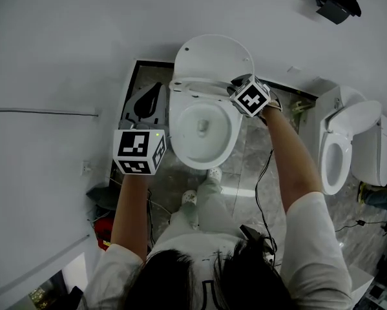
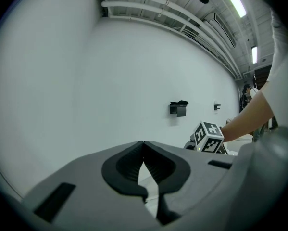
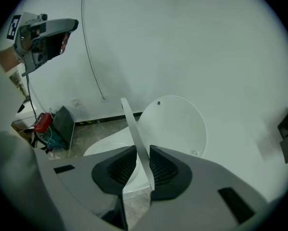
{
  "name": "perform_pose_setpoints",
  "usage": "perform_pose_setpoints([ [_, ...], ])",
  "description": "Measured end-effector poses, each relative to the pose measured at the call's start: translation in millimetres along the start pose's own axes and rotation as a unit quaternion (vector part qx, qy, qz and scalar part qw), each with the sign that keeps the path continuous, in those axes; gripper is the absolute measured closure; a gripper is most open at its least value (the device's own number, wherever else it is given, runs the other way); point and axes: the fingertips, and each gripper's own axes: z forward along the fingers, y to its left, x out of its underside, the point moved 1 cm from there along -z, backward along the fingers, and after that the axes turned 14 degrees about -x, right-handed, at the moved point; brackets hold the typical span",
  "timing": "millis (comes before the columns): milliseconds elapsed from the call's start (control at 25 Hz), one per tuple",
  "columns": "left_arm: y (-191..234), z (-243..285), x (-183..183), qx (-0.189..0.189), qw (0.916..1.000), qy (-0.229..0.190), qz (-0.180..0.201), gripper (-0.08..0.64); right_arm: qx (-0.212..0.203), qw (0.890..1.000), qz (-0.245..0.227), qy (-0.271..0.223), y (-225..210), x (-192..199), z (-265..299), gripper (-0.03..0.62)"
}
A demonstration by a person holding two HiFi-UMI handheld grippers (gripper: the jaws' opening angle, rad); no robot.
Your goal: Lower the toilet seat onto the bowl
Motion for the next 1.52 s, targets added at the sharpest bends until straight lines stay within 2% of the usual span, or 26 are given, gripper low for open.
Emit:
perform_pose_setpoints([
  [520, 1.2, -26.8, 18.6, 0.021, 0.9998, 0.007, -0.002, 0.551, -0.018, 1.000, 0.002, 0.017, 47.8, 20.4, 9.7, 0.485],
  [880, 2.2, -27.8, 38.0, 0.044, 0.9989, 0.017, -0.003, 0.551, -0.013, 1.000, 0.008, 0.020, 55.1, 26.1, 9.1, 0.482],
  [1080, 6.7, -24.4, 53.2, 0.045, 0.9986, 0.028, -0.006, 0.551, -0.038, 0.999, 0.020, 0.012, 69.2, 28.6, 12.7, 0.477],
  [1280, 3.3, -22.7, 68.3, 0.043, 0.9982, 0.039, -0.012, 0.551, -0.053, 0.998, 0.011, 0.018, 78.4, 34.5, 17.8, 0.476],
  [1520, -4.4, -24.7, 76.1, 0.036, 0.9980, 0.047, -0.021, 0.551, -0.101, 0.995, -0.008, 0.020, 93.1, 43.2, 25.1, 0.472],
])
